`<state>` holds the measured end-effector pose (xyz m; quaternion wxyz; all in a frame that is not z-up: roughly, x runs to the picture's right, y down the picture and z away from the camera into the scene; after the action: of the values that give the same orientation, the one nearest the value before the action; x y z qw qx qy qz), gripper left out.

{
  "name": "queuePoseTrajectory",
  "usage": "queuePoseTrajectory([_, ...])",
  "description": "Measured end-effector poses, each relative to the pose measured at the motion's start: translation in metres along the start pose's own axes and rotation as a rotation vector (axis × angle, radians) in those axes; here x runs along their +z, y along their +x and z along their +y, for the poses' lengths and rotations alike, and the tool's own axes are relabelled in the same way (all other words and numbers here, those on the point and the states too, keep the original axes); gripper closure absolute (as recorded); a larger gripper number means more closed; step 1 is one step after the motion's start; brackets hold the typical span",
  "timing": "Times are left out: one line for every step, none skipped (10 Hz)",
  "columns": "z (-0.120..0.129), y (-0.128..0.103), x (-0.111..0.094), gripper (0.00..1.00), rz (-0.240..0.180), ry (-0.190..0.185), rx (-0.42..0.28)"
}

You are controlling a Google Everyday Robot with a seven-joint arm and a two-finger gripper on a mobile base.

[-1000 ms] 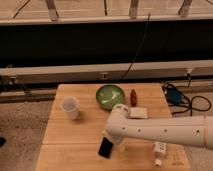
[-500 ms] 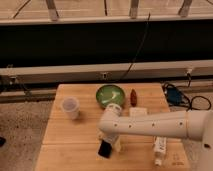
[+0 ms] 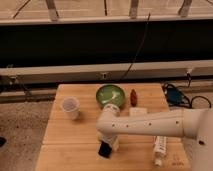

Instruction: Place the eraser in the ceramic cup

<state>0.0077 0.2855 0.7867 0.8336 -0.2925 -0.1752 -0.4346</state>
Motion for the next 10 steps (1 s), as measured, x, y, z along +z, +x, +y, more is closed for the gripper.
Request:
queuePoseTrajectory([0.000, -0.001, -0.003, 0.67, 0.006, 0.007, -0.006])
queuePoseTrajectory([0.001, -0.002, -0.012, 0.81, 0.018, 0.026, -0.013])
queuePoseTrajectory([0.003, -0.003, -0.019, 0.89, 0.022, 0.035, -0.015])
queuePoseTrajectory([0.004, -0.001, -0.027, 0.97, 0.026, 0.037, -0.009])
queuePoseTrajectory([-0.001, 0.000, -0.030, 1.00, 0.024, 0.034, -0.005])
queuePoseTrajectory([-0.011, 0.008, -0.035, 1.00, 0.034, 0.029, -0.010])
queuePoseTrajectory([-0.020, 0.015, -0.041, 1.00, 0.038, 0.024, -0.010])
queuePoseTrajectory([-0.025, 0.020, -0.046, 1.00, 0.044, 0.018, -0.009])
queuePoseTrajectory([-0.029, 0.020, -0.054, 1.00, 0.048, 0.021, -0.009])
queuePoseTrajectory([-0.031, 0.021, -0.063, 1.00, 0.056, 0.020, -0.009])
